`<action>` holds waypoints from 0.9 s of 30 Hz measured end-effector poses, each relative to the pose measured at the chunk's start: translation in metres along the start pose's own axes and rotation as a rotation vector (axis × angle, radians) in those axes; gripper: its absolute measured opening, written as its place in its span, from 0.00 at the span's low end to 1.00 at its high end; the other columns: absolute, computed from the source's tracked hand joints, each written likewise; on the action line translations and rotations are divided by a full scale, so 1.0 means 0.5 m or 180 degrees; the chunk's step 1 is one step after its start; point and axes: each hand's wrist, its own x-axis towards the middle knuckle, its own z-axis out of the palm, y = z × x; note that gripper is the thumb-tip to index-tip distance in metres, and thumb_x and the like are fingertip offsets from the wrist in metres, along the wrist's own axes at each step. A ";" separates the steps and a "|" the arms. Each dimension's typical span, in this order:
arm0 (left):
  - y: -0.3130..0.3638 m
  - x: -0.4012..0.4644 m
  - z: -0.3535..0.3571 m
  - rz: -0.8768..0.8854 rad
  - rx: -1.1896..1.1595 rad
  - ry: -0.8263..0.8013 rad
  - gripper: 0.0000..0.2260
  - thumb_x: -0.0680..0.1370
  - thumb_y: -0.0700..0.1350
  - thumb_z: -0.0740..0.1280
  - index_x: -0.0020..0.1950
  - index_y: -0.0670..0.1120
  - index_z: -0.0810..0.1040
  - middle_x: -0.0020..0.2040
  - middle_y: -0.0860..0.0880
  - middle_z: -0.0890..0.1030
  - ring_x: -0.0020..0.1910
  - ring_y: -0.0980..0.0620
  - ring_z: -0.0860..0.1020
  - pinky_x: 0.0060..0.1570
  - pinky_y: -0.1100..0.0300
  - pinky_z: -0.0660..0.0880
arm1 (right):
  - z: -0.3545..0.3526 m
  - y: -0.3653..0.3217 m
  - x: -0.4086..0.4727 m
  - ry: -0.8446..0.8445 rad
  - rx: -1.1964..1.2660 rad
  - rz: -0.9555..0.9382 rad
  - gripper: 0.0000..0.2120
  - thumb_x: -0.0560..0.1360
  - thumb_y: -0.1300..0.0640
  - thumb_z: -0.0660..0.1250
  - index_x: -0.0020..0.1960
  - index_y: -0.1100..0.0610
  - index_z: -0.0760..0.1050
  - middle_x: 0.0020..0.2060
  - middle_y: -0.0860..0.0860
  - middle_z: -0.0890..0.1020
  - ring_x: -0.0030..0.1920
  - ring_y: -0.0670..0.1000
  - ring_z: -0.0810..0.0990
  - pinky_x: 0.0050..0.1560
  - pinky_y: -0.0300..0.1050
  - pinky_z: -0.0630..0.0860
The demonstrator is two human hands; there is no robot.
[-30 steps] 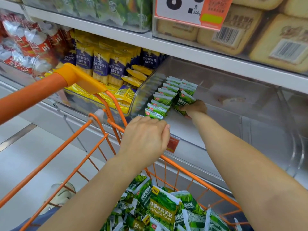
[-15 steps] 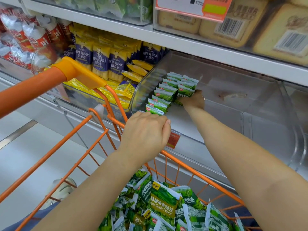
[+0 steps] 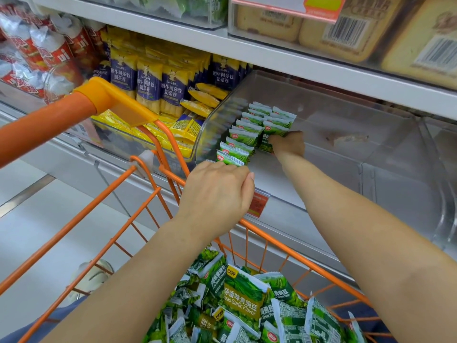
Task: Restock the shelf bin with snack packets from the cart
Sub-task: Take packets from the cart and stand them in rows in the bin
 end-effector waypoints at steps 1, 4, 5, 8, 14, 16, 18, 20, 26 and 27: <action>0.000 0.000 0.000 0.0004 0.0012 -0.0001 0.16 0.78 0.47 0.56 0.31 0.47 0.71 0.25 0.52 0.70 0.27 0.51 0.65 0.36 0.59 0.61 | 0.000 -0.001 -0.001 -0.0017 -0.0039 0.0009 0.23 0.74 0.56 0.68 0.64 0.63 0.65 0.60 0.59 0.76 0.60 0.59 0.76 0.49 0.46 0.71; 0.001 0.002 -0.005 0.0017 0.0071 -0.0031 0.15 0.78 0.47 0.56 0.31 0.49 0.69 0.26 0.53 0.66 0.28 0.53 0.60 0.36 0.60 0.60 | -0.012 -0.004 -0.002 -0.0053 -0.0061 0.0131 0.25 0.72 0.55 0.69 0.64 0.62 0.65 0.59 0.59 0.77 0.58 0.59 0.78 0.55 0.51 0.76; 0.002 0.003 -0.006 0.0019 0.0069 -0.0031 0.15 0.78 0.47 0.56 0.31 0.49 0.67 0.26 0.54 0.65 0.28 0.53 0.60 0.36 0.60 0.59 | -0.022 -0.011 -0.004 -0.0035 -0.0097 0.0138 0.25 0.71 0.55 0.69 0.64 0.62 0.65 0.59 0.60 0.78 0.57 0.60 0.79 0.56 0.53 0.77; 0.002 0.008 -0.020 0.0048 -0.0084 -0.0248 0.14 0.80 0.47 0.57 0.36 0.47 0.71 0.28 0.53 0.68 0.28 0.49 0.67 0.35 0.59 0.60 | -0.076 -0.039 -0.039 0.0047 -0.0055 -0.0181 0.14 0.73 0.58 0.67 0.57 0.56 0.69 0.56 0.56 0.79 0.52 0.57 0.80 0.53 0.49 0.79; 0.009 0.015 -0.133 -0.0339 -0.0371 -0.1574 0.17 0.82 0.52 0.58 0.69 0.46 0.70 0.65 0.45 0.74 0.63 0.45 0.71 0.57 0.51 0.70 | -0.232 0.009 -0.295 -0.0533 0.0350 -0.2180 0.07 0.74 0.61 0.64 0.49 0.50 0.75 0.38 0.44 0.77 0.38 0.51 0.76 0.44 0.46 0.75; 0.011 -0.006 -0.180 -0.0256 -0.0300 -0.1610 0.12 0.82 0.50 0.60 0.58 0.46 0.76 0.53 0.46 0.80 0.52 0.46 0.77 0.49 0.51 0.74 | -0.263 0.041 -0.374 -0.0727 0.0094 -0.2695 0.07 0.75 0.60 0.64 0.46 0.47 0.74 0.37 0.39 0.77 0.36 0.45 0.75 0.42 0.37 0.72; 0.007 -0.046 -0.207 -0.0309 -0.0141 -0.2076 0.10 0.81 0.48 0.61 0.50 0.43 0.78 0.45 0.45 0.82 0.45 0.46 0.79 0.46 0.50 0.75 | -0.275 0.065 -0.424 -0.0813 -0.0230 -0.3223 0.05 0.74 0.57 0.63 0.46 0.48 0.76 0.38 0.36 0.76 0.37 0.44 0.75 0.41 0.32 0.70; 0.005 -0.092 -0.209 -0.0469 0.0228 -0.3015 0.13 0.80 0.49 0.61 0.47 0.40 0.76 0.41 0.44 0.80 0.45 0.44 0.78 0.46 0.50 0.76 | -0.264 0.085 -0.450 -0.0894 -0.0522 -0.3537 0.08 0.74 0.54 0.60 0.47 0.51 0.78 0.39 0.37 0.76 0.38 0.43 0.75 0.41 0.37 0.72; -0.001 -0.176 -0.142 -0.0660 0.0924 -0.3946 0.16 0.82 0.55 0.59 0.55 0.43 0.75 0.41 0.48 0.71 0.43 0.47 0.73 0.42 0.56 0.72 | -0.233 0.108 -0.455 -0.0857 -0.1291 -0.3933 0.12 0.73 0.51 0.58 0.46 0.51 0.79 0.42 0.46 0.81 0.44 0.50 0.77 0.40 0.44 0.72; 0.000 -0.181 -0.132 -0.0540 0.1086 -0.3845 0.14 0.81 0.55 0.60 0.52 0.44 0.74 0.40 0.49 0.71 0.40 0.49 0.72 0.39 0.56 0.72 | -0.238 0.111 -0.453 -0.0887 -0.1290 -0.3959 0.12 0.74 0.51 0.58 0.46 0.51 0.80 0.42 0.46 0.81 0.44 0.50 0.77 0.40 0.44 0.73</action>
